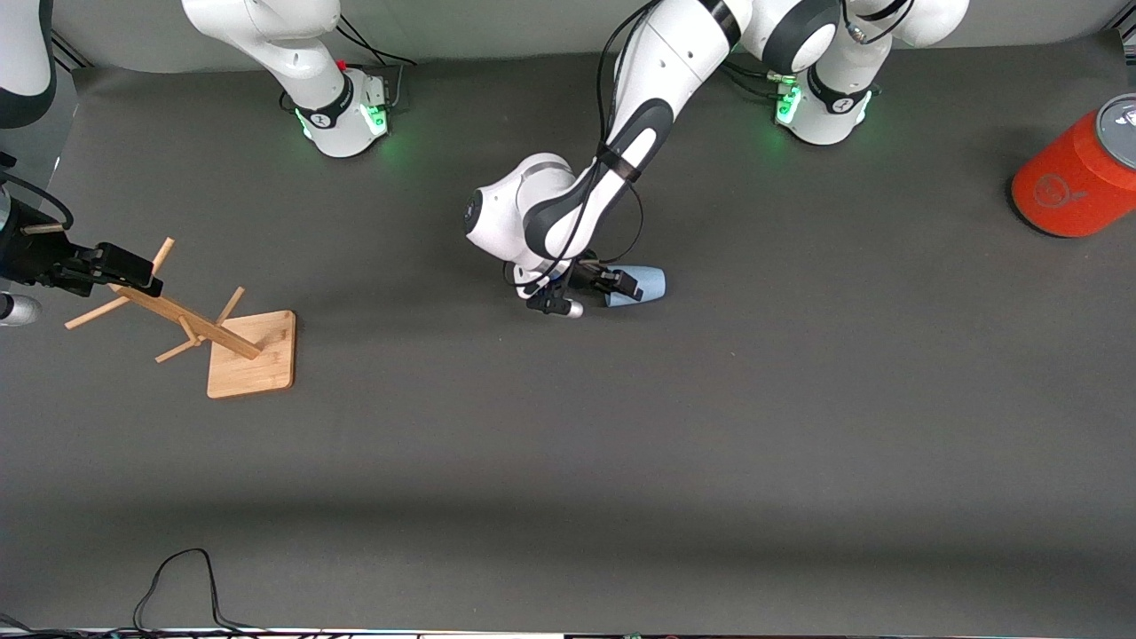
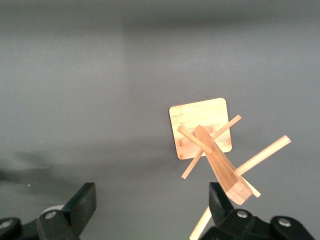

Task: Rotate and upright cup with both arms
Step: 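Grasp the lying blue cup by its rim with the left gripper, then lift and rotate the cup upright with the left gripper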

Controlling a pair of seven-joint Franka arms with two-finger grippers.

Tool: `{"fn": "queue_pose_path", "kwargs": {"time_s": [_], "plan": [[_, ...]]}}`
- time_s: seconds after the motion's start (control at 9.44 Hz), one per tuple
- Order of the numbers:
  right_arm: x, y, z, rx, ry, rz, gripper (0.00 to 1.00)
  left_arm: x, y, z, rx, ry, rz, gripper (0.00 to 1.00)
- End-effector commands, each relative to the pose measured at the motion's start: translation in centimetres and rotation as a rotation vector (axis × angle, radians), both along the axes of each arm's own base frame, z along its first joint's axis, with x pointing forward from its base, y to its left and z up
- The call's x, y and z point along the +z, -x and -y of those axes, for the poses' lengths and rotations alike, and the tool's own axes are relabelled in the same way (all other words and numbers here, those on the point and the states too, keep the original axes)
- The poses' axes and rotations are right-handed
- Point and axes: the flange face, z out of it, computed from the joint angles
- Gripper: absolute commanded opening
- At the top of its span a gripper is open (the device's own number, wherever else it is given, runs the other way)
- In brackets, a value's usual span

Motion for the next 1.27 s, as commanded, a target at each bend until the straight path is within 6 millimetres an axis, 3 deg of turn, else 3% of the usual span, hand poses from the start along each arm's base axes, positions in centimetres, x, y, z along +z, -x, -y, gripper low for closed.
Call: {"fn": "queue_pose_path", "kwargs": {"time_s": [0.0, 0.32, 0.53, 0.64, 0.74, 0.85, 1.06, 1.16], "plan": [[0.4, 0.1, -0.1, 0.026, 0.004, 0.013, 1.0, 1.3, -0.1, 0.1, -0.016, -0.01, 0.0, 0.0], [0.5, 0.1, -0.2, 0.027, 0.004, 0.013, 1.0, 2.5, -0.6, 0.1, -0.013, 0.005, 0.008, 0.0], [0.8, 0.1, -0.2, 0.027, 0.006, 0.018, 1.0, 5.3, -1.7, -0.7, 0.034, 0.003, 0.023, 0.0], [0.8, 0.1, -0.4, 0.037, 0.01, 0.018, 1.0, 9.0, -3.0, -1.2, 0.076, 0.028, 0.039, 0.0], [0.7, 0.2, -0.4, 0.04, 0.013, 0.014, 1.0, 14.9, -6.7, -4.2, 0.182, 0.116, 0.04, 0.0], [0.7, 0.2, -0.7, 0.059, 0.014, 0.014, 1.0, 20.7, -8.6, -6.3, 0.237, 0.211, 0.067, 0.0], [0.6, 0.2, -0.6, 0.097, 0.013, 0.012, 1.0, 32.4, -12.1, -13.8, 0.388, 0.407, 0.121, 0.0], [0.6, 0.2, -0.7, 0.099, 0.013, 0.012, 1.0, 37.5, -12.1, -17.2, 0.434, 0.511, 0.148, 0.0]]}}
